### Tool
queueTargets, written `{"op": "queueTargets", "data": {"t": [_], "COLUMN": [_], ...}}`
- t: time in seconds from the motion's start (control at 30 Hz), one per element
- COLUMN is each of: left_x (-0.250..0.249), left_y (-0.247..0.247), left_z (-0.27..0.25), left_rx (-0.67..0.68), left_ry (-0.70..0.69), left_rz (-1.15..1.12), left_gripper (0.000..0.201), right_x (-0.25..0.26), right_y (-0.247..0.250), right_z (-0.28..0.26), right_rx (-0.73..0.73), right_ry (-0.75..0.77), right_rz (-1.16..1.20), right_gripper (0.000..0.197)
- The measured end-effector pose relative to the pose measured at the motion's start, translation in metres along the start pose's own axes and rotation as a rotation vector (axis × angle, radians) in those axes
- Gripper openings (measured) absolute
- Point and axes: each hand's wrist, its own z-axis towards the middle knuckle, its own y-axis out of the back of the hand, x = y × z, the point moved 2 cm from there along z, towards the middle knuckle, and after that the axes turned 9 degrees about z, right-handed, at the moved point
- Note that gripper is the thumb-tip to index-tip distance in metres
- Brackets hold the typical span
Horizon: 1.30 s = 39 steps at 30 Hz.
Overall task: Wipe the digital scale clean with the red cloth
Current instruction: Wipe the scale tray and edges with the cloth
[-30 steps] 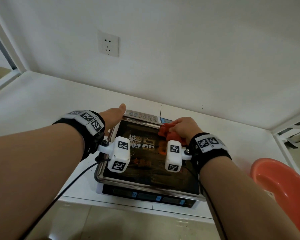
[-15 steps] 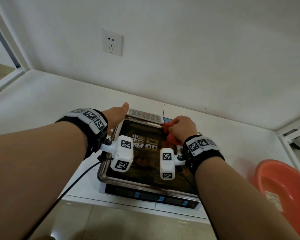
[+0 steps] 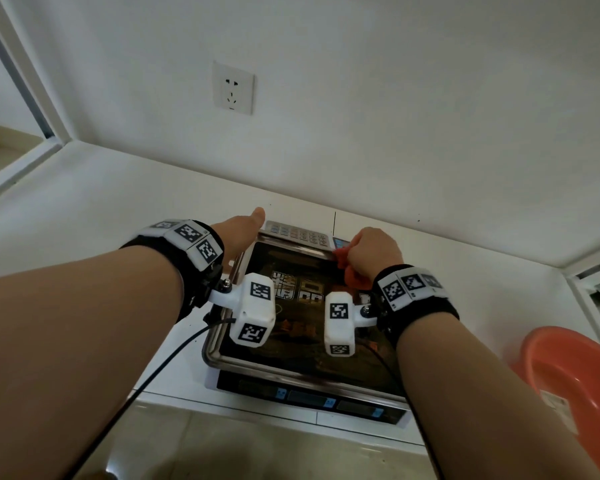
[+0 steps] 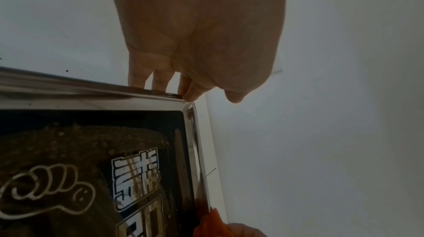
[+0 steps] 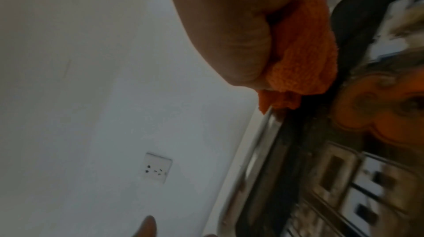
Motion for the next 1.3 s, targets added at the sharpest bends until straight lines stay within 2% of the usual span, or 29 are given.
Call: {"op": "queueTargets", "data": {"t": [0.07, 0.23, 0.33, 0.43, 0.5, 0.53, 0.6, 0.7, 0.8, 0.87, 1.0, 1.07, 1.17, 1.3], "left_x": [-0.001, -0.002, -0.001, 0.001, 0.002, 0.003, 0.003, 0.004, 0.002, 0.001, 0.002, 0.003, 0.001, 0.0], "left_y": [0.0, -0.001, -0.001, 0.002, 0.003, 0.004, 0.004, 0.005, 0.005, 0.005, 0.008, 0.008, 0.006, 0.004], "left_z": [-0.001, -0.001, 0.0, 0.0, 0.0, 0.0, -0.001, -0.002, -0.004, -0.006, -0.009, -0.009, -0.011, -0.012], "left_rx": [-0.015, -0.017, 0.001, 0.006, 0.02, 0.024, 0.021, 0.036, 0.052, 0.055, 0.039, 0.027, 0.028, 0.038], "left_ry": [-0.004, -0.007, 0.001, 0.002, 0.015, 0.017, 0.008, 0.007, 0.01, 0.012, 0.017, 0.013, 0.01, 0.002], "left_rz": [0.003, 0.02, 0.018, -0.02, -0.055, -0.061, -0.051, -0.06, -0.071, -0.076, -0.106, -0.119, -0.13, -0.128], "left_gripper": [0.072, 0.071, 0.073, 0.072, 0.071, 0.071, 0.072, 0.073, 0.074, 0.075, 0.071, 0.071, 0.067, 0.065], "right_x": [0.002, 0.011, 0.019, 0.025, 0.026, 0.024, 0.021, 0.018, 0.021, 0.025, 0.03, 0.033, 0.033, 0.034], "right_y": [-0.008, -0.018, -0.014, -0.001, 0.003, 0.002, -0.001, -0.016, -0.025, -0.029, -0.02, -0.012, -0.006, -0.021], "right_z": [-0.002, -0.012, -0.015, -0.009, -0.008, -0.009, -0.014, -0.012, -0.012, -0.016, -0.013, -0.009, -0.005, -0.009], "right_rx": [0.027, 0.12, 0.221, 0.194, 0.164, 0.144, 0.087, 0.109, 0.071, 0.125, 0.256, 0.186, 0.005, -0.016], "right_ry": [0.008, 0.077, 0.075, 0.019, -0.027, -0.01, 0.025, 0.0, 0.053, 0.053, 0.052, 0.081, 0.131, 0.181], "right_rz": [0.033, 0.106, 0.204, 0.266, 0.239, 0.178, 0.12, 0.18, 0.141, 0.209, 0.198, 0.173, -0.024, -0.131], "right_gripper": [0.021, 0.008, 0.021, 0.002, 0.007, 0.008, 0.021, 0.015, 0.012, 0.017, 0.014, 0.021, 0.03, 0.021]}}
